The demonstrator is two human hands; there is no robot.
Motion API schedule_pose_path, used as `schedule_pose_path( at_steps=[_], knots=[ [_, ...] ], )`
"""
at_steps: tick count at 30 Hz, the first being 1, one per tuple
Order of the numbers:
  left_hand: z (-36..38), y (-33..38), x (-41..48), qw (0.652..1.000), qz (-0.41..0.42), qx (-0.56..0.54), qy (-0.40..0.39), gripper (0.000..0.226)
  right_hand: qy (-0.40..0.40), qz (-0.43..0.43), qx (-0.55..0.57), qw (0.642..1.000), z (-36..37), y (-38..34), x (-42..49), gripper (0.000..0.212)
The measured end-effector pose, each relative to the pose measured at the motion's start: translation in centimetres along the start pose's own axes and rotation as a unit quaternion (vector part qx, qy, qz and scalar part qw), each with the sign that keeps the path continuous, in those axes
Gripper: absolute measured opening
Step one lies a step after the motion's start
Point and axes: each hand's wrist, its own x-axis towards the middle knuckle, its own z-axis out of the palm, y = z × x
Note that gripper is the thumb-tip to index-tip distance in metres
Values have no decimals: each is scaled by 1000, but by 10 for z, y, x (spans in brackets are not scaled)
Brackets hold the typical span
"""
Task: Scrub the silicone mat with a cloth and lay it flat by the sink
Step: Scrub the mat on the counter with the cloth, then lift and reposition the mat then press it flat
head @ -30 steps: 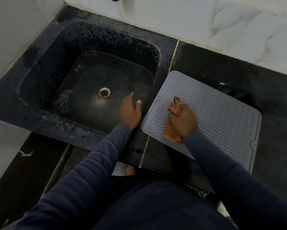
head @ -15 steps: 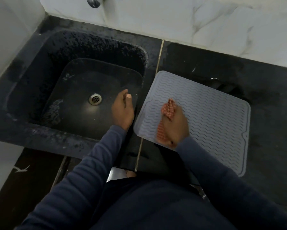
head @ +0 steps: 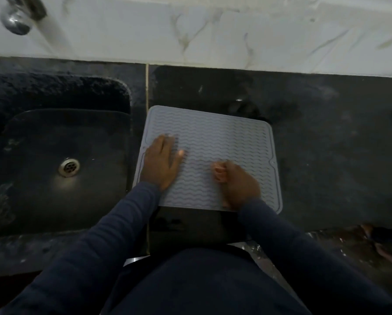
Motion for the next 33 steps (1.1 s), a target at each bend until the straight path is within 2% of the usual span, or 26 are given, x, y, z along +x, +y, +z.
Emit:
schedule_pose_path(
  at_steps=[2,4,7,9,12,14,16,19,23,28,29,33],
  knots=[
    [14,-11,-6,993,32,108,-27,72,33,94,-26,995,-24,61,-8,40],
    [16,-13,-7,990,33,134,-14,68,74,193,-28,978,-50,101,-7,40],
    [15,-11,-7,989,37,145,-15,66,125,229,-21,965,-65,100,2,35],
    [14,-9,-7,988,32,150,-12,65,129,171,19,977,-55,62,8,29],
    [13,-8,-8,987,23,159,-15,62,60,2,21,998,-12,-19,3,43],
    [11,-8,-7,986,26,162,-15,62,-20,-94,-40,995,14,-59,-5,36],
    [11,-9,-6,987,22,158,-14,62,-57,-123,-81,987,16,-59,-3,35],
    [12,-7,-7,988,13,156,-10,60,-18,-17,-41,999,-20,2,16,39],
    [10,-8,-7,988,-7,152,4,62,42,149,-120,981,-76,86,44,34],
    [2,0,-5,992,-100,39,66,61,117,238,-98,959,-94,115,51,25],
    [-1,0,-1,990,-120,14,77,60,122,242,-92,958,-91,118,49,31],
    [-20,-2,23,975,-194,-35,104,58,95,206,-114,967,-70,123,36,78]
  ],
)
